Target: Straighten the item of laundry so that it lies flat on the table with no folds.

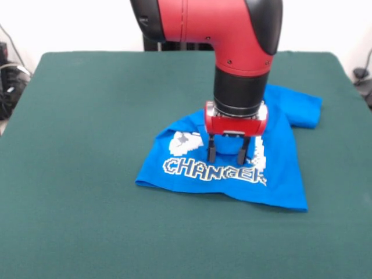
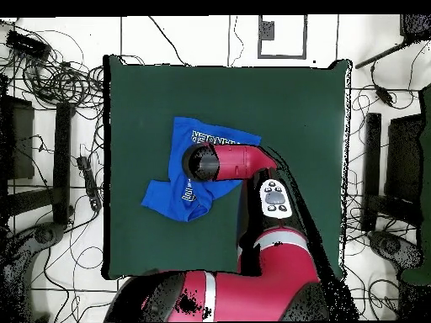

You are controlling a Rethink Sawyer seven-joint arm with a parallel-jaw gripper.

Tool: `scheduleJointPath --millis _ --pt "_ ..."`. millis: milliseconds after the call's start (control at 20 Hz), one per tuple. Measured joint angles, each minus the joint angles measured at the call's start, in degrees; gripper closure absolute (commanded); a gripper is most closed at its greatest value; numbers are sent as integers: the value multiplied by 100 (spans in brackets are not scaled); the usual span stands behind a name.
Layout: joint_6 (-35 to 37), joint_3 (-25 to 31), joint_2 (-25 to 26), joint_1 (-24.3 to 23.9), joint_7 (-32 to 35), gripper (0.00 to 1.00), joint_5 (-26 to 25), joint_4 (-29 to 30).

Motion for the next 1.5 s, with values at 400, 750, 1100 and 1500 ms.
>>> scheduleJointPath --millis 400,750,1100,1500 --pt "-84 0 -6 2 0 0 1 56" --pt "-110 0 -11 2 0 0 1 80" --pt "-110 0 -18 3 0 0 1 92" --pt "-110 0 -28 3 0 0 1 103"
